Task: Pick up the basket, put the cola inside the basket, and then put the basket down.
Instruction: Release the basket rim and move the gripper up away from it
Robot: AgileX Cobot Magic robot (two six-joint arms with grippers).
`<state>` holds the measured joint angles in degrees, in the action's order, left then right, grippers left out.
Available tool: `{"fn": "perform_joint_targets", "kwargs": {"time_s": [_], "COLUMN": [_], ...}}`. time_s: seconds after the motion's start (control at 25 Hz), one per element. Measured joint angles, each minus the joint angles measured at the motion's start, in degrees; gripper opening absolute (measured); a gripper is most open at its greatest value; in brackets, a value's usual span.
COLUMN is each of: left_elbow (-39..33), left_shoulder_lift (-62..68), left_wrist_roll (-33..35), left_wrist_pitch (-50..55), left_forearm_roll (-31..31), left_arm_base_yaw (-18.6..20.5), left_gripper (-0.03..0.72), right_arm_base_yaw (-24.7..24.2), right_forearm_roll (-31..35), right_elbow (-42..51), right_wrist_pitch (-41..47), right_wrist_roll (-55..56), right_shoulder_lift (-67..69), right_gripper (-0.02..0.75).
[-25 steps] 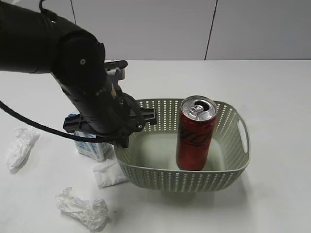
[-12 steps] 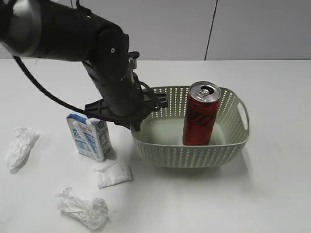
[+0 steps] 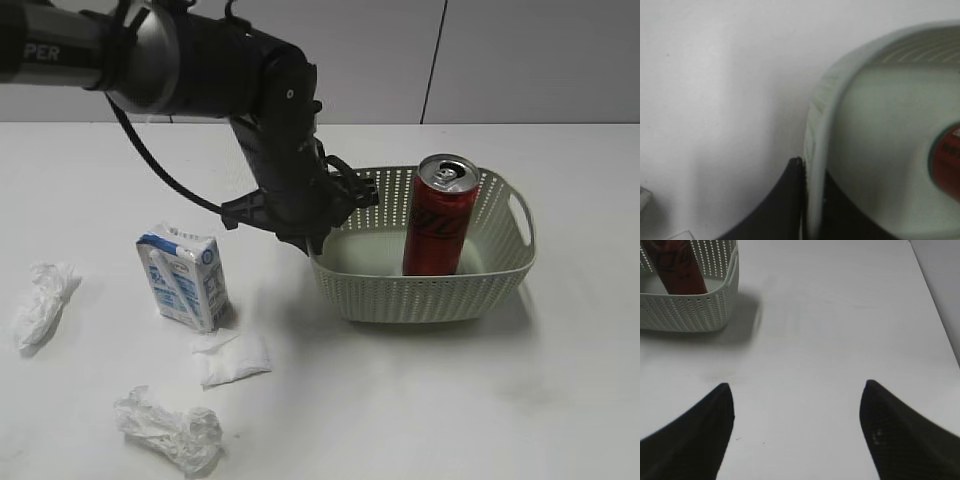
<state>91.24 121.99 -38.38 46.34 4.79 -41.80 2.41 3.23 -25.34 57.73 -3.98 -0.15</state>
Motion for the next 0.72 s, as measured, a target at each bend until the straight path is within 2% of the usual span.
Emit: {"fn": "perform_joint_targets", "kwargs": {"time_s": [0.12, 0.36, 0.52, 0.6, 0.72], "left_elbow": [0.43, 0.48, 0.53, 0.53, 0.72], "left_shoulder_lift": [0.46, 0.52, 0.52, 0.52, 0.52], "left_wrist_roll": [0.0, 0.0, -0.13, -0.19, -0.18], "left_wrist_pitch": [-0.38, -0.21, -0.38, -0.71, -1.05], "left_forearm_roll": [-0.64, -5.92, -6.36, -6.36, -6.09], "left_arm_base_yaw": [0.0, 0.0, 0.0, 0.0, 0.0], "left_gripper": [0.007, 0.008, 0.027, 0.073, 0.245], "right_arm_base_yaw": [0.0, 0.0, 0.0, 0.0, 0.0], "right_forearm_roll": [0.0, -0.12, -0.19, -0.19, -0.19], "right_elbow": [0.01, 0.06, 0.06, 0.06, 0.06], "right_wrist_pitch": [0.0, -0.02, -0.07, -0.07, -0.07], "right_wrist_roll": [0.0, 0.0, 0.0, -0.02, -0.02], "right_shoulder_lift": [-0.04, -0.04, -0.04, -0.04, -0.04], "right_gripper": [0.592, 0.592, 0.592, 0.592, 0.592]}}
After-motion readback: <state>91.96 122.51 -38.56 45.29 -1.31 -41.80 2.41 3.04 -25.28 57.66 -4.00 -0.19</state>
